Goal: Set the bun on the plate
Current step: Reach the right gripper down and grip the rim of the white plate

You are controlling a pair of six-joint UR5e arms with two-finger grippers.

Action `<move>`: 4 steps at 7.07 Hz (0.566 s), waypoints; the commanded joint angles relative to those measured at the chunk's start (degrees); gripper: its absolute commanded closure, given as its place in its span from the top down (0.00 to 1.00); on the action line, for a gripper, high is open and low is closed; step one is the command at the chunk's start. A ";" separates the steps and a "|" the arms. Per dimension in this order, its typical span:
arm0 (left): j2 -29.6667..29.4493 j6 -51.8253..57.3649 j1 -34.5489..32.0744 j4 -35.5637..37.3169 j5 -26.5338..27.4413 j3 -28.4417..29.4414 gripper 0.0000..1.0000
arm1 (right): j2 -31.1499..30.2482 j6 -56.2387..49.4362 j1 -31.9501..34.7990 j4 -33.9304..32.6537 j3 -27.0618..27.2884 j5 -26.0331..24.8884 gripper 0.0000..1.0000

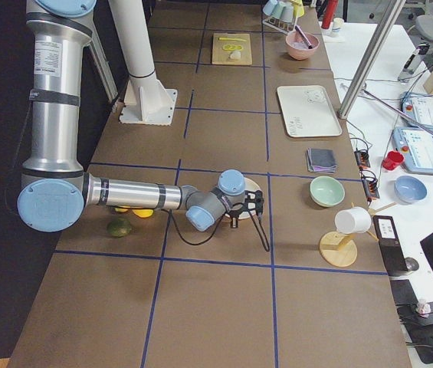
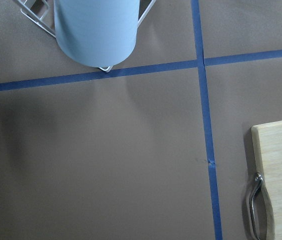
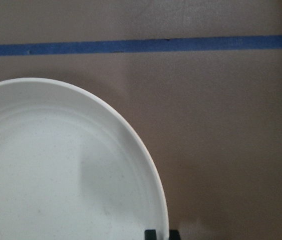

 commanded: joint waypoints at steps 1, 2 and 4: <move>-0.03 0.01 0.00 -0.02 -0.16 0.00 1.00 | 1.58 0.24 -0.09 -0.31 1.00 1.30 0.00; -0.03 0.01 0.00 0.06 -0.16 0.00 1.00 | 4.03 0.33 -0.10 -0.32 1.62 2.44 0.00; -0.03 0.01 0.00 -0.02 -0.16 0.00 1.00 | 10.35 1.81 -2.18 -0.40 3.99 2.54 0.00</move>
